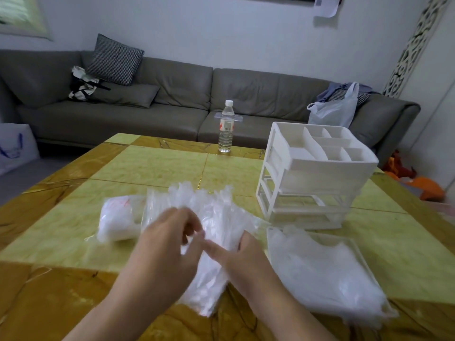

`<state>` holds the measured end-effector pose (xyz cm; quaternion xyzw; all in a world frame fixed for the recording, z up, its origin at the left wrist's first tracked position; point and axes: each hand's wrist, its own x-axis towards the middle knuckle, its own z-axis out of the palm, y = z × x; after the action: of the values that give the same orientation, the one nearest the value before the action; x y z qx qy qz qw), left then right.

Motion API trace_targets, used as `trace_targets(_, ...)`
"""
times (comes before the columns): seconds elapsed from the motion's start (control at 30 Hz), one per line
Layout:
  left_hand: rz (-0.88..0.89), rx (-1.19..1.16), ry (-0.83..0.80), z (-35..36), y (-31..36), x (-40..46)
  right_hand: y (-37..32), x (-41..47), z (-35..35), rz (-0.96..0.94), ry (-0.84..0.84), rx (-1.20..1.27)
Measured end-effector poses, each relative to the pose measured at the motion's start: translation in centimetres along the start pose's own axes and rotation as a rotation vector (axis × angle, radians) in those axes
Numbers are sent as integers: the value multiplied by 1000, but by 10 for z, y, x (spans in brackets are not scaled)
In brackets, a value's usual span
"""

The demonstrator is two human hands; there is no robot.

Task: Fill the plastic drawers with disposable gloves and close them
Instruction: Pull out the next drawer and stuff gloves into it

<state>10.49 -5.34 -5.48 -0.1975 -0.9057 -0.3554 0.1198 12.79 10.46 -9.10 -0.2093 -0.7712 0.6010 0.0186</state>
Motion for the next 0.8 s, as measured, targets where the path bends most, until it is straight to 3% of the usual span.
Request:
trace_targets(0.1,-194,-73,-228,19,-6,-4,-1,-2,-7,24,-44,72)
trace_targets(0.17,-242,-49,-298,25,-12,-4,4,-2,-11,-60,8,-77)
trace_targets(0.27,-237,-25,-395,27,-20,-6,10,-7,-15,-245,166,-385)
trace_targets(0.37,-203,58,-498,26,-13,-12,9,-8,-18,-308,224,-424)
trace_targets(0.57,-160,48,-350,31,-7,-15,4,-2,-16,-193,118,-109)
trace_targets(0.8,-237,-148,-399,9,-21,1,4,3,-24,-161,62,196)
